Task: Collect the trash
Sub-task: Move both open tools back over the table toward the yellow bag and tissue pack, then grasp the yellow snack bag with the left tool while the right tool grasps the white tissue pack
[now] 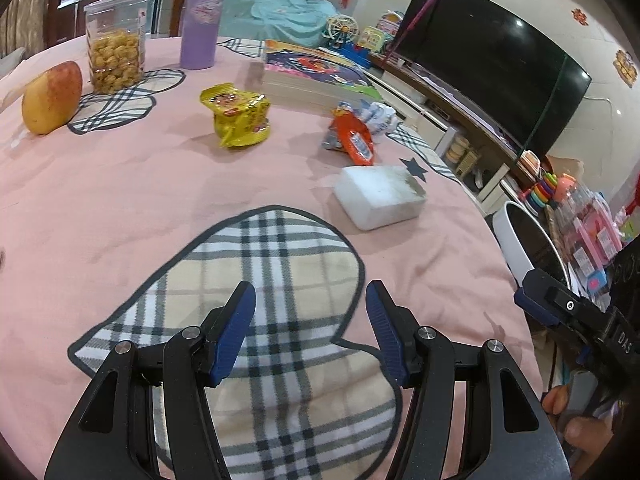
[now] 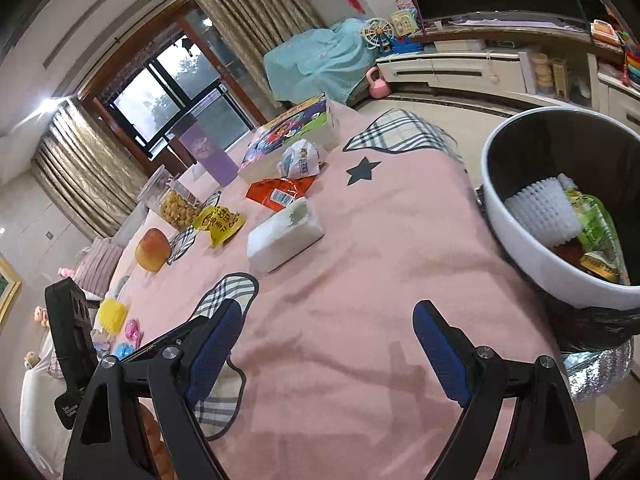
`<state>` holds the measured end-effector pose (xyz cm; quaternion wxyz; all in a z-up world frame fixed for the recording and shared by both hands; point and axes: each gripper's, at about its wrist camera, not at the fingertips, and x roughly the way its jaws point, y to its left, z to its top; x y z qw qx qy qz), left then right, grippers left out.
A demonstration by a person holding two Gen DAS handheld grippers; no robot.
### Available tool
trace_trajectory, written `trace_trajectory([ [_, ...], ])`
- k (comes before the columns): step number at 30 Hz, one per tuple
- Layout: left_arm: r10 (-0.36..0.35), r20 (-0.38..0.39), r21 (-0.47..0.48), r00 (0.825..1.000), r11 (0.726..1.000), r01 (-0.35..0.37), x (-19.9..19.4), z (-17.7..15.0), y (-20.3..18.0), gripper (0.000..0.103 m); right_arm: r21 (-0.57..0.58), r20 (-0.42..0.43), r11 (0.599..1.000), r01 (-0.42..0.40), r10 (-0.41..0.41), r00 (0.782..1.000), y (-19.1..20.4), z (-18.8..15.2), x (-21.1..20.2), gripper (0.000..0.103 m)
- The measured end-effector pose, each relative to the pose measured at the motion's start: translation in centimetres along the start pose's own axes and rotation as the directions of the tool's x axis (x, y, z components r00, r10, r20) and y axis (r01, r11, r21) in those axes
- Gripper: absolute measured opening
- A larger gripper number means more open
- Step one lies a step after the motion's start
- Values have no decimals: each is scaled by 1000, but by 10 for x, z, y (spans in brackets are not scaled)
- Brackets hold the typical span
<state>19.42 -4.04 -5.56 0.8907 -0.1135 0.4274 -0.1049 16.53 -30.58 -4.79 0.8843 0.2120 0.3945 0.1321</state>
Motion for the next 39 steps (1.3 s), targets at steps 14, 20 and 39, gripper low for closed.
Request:
trace_trajectory([
  [14, 25, -3, -13, 1000, 1000, -25, 6, 8, 13, 58, 7, -25, 1000, -13, 13, 1000, 2, 4, 21, 89],
  [20, 53, 5, -14, 999, 999, -53, 12, 23, 22, 58, 19, -32, 1000, -21, 22, 999, 0, 11, 31, 89],
  [39, 96, -4, -34, 995, 995, -96, 75, 94, 51, 58, 1, -69, 999, -38, 38, 997, 11, 43, 97, 89],
])
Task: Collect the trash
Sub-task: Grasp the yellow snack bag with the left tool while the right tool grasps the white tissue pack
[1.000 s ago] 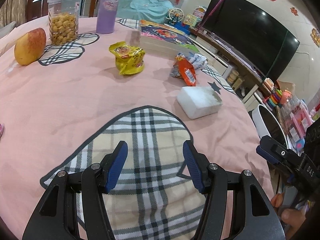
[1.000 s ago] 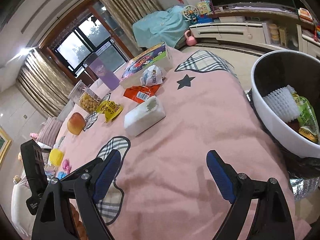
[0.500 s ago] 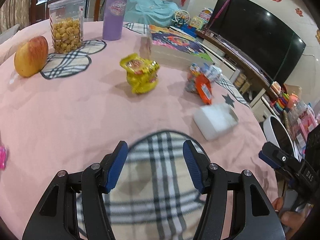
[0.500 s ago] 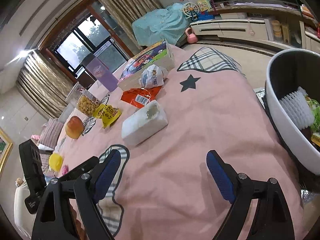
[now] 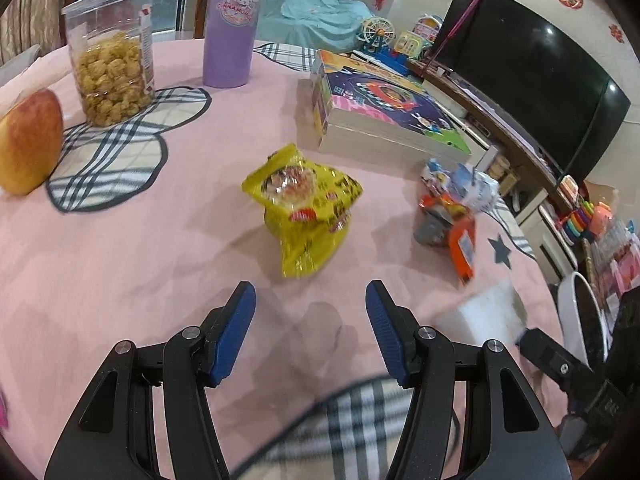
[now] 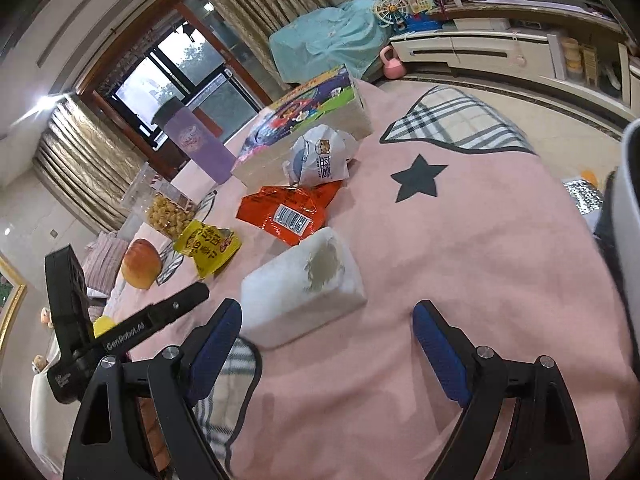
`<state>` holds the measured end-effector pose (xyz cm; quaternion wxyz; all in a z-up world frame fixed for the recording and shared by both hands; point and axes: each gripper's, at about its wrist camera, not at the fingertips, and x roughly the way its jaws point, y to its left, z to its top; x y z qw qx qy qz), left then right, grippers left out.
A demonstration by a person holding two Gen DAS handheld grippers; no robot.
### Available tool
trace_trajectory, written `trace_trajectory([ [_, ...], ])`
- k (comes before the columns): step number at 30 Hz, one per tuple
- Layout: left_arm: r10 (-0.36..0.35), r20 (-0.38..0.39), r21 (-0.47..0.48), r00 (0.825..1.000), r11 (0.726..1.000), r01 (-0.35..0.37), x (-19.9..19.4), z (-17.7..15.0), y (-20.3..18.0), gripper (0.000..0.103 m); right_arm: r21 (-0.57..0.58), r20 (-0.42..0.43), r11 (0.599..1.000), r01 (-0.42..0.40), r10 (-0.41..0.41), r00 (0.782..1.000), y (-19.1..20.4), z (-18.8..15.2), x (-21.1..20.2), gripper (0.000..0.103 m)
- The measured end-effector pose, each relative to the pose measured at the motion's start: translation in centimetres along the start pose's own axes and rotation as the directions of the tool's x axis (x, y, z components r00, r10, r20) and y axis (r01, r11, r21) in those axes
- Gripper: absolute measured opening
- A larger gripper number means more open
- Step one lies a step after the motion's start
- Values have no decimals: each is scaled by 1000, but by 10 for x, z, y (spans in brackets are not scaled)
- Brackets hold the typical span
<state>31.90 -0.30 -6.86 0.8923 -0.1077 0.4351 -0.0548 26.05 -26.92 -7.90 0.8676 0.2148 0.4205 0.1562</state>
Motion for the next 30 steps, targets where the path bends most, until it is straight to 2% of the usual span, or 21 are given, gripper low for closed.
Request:
trace_trajectory([
  [4, 8, 15, 18, 1000, 1000, -8, 10, 9, 0, 58, -30, 4, 999, 13, -13, 1000, 2, 4, 5, 88],
  [5, 8, 19, 18, 1000, 1000, -8, 11, 10, 0, 53, -37, 4, 999, 16, -16, 1000, 3, 5, 6, 87],
  [6, 6, 23, 19, 1000, 1000, -6, 12, 11, 1, 40, -48, 2, 999, 22, -22, 1000, 5, 5, 7, 81],
  [7, 0, 19, 22, 1000, 1000, 0, 14, 11, 1, 31, -65, -6, 997, 33, -34, 999, 7, 5, 9, 75],
  [8, -6, 13, 24, 1000, 1000, 5, 15, 11, 2, 23, -73, -13, 997, 35, -36, 999, 9, 4, 11, 59],
  [18, -45, 27, 56, 999, 997, 43, -8, -10, -4, 18, -45, 14, 999, 2, -1, 1000, 2, -1, -10, 31],
  [30, -117, 17, 74, 993, 991, 116, -49, -53, -25, 18, -16, 38, 1000, -20, 20, 999, -2, -24, -47, 26],
])
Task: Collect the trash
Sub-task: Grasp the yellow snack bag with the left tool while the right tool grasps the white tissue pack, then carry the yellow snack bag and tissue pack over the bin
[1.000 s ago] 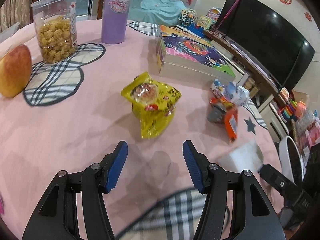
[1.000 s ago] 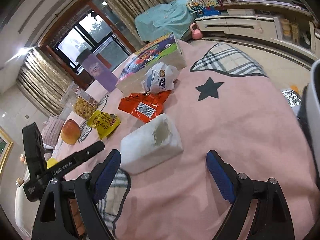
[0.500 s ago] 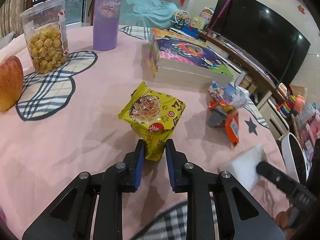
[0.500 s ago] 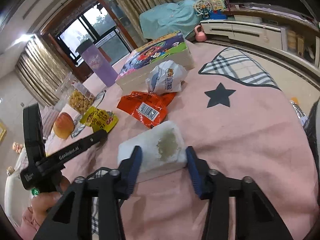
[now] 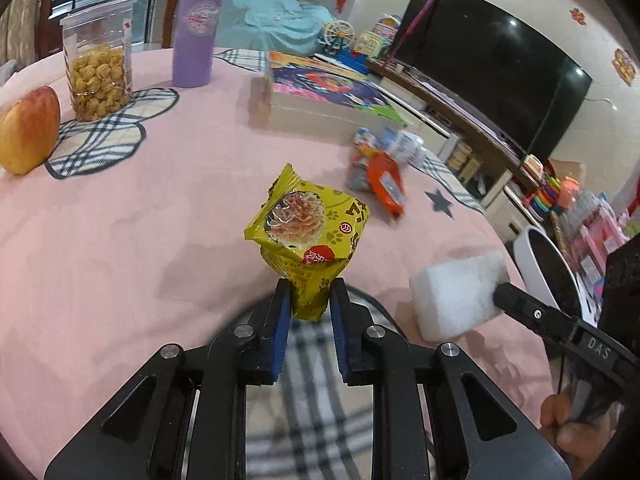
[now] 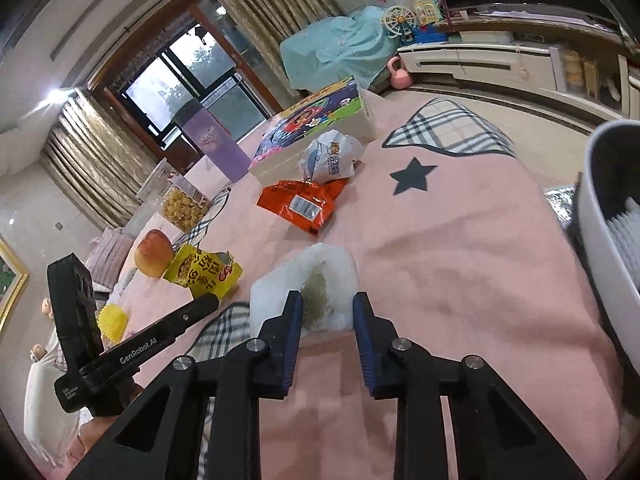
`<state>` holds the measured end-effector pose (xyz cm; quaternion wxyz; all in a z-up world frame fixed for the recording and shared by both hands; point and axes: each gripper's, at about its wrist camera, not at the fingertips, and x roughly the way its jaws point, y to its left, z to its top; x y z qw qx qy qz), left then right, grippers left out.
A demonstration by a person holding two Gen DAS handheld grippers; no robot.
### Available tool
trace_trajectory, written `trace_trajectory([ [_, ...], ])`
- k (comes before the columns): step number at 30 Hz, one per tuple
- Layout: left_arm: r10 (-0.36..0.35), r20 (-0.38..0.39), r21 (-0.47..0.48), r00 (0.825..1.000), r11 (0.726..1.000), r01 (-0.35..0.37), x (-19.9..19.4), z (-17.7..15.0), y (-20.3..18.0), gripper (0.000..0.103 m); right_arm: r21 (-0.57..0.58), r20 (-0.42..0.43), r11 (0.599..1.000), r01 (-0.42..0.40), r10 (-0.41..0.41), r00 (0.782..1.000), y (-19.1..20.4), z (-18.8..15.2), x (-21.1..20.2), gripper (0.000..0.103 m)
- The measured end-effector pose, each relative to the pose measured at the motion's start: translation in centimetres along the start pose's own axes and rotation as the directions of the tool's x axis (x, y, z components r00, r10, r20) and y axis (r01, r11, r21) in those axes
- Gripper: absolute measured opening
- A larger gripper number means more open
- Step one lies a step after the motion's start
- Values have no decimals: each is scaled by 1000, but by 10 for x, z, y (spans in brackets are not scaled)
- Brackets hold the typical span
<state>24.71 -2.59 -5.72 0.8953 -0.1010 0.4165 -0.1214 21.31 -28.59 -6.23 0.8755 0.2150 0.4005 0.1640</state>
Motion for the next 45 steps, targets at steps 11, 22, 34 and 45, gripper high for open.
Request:
trace_trajectory([
  [11, -61, -25, 39, 998, 997, 61, -16, -28, -34, 18, 50, 9, 999, -3, 2, 1000, -18, -16, -26, 28],
  [22, -43, -31, 26, 999, 999, 44, -21, -35, -26, 18, -315, -39, 944, 95, -113, 993, 13, 0, -6, 88],
  [34, -60, -46, 43, 997, 997, 62, -20, -38, -37, 18, -483, -144, 874, 57, -143, 979, 17, 2, 23, 68],
  [45, -107, -49, 102, 993, 989, 111, -28, -42, -72, 18, -223, -27, 971, 88, -96, 995, -5, -2, -37, 64],
])
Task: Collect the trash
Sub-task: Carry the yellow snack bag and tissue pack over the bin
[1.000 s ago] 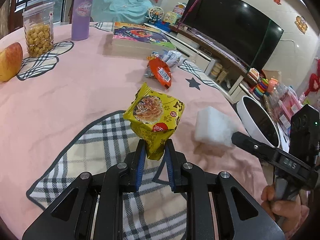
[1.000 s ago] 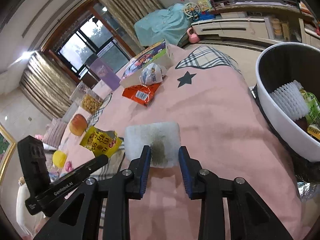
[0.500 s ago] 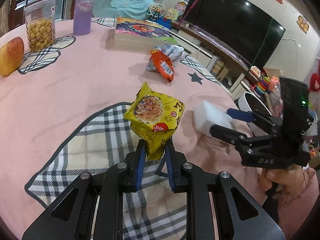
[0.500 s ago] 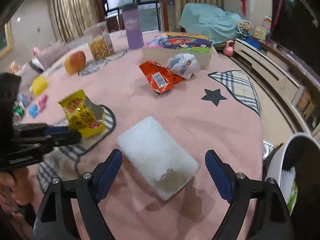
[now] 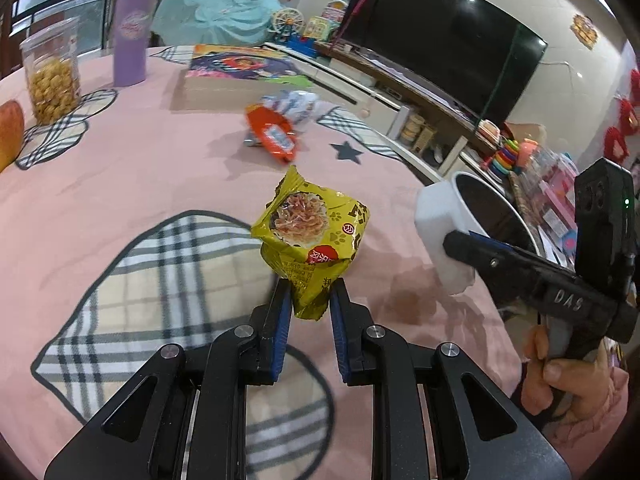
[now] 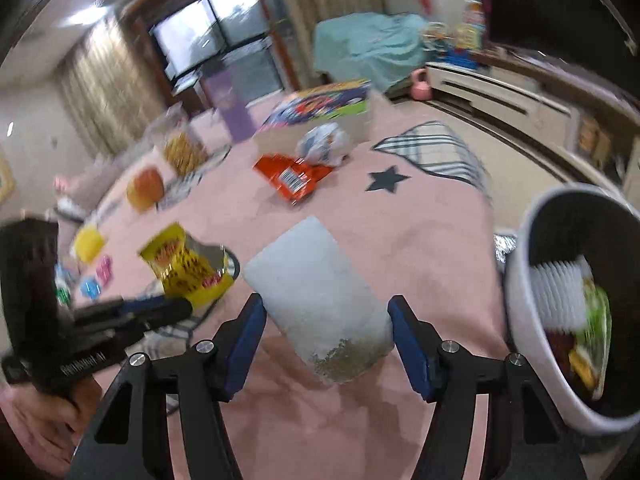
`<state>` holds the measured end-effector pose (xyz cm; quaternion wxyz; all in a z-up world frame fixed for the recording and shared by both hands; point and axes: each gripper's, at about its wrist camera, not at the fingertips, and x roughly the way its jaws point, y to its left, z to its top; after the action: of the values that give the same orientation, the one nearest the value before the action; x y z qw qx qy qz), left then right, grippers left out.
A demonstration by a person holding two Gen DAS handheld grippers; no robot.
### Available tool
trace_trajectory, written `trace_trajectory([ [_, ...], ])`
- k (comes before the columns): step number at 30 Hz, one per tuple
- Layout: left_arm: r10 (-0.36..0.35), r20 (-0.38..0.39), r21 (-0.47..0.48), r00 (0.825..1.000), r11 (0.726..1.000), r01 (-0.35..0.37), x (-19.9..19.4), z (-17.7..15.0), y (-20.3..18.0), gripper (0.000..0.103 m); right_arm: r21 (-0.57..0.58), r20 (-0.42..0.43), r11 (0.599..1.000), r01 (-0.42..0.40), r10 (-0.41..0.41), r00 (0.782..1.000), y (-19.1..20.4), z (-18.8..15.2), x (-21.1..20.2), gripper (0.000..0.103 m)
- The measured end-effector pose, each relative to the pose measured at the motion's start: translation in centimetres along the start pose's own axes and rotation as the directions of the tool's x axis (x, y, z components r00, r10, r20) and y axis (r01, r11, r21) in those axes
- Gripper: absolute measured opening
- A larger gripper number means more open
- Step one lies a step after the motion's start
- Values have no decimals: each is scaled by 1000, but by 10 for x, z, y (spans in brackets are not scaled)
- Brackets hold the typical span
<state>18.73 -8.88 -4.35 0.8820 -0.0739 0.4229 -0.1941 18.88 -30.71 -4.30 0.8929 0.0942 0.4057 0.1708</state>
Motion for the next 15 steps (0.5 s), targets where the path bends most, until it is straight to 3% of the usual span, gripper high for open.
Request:
trace_trajectory([
  [15, -62, -34, 123, 998, 990, 65, 12, 3, -65, 18, 174, 74, 982, 75, -89, 993, -40, -11, -64, 64],
])
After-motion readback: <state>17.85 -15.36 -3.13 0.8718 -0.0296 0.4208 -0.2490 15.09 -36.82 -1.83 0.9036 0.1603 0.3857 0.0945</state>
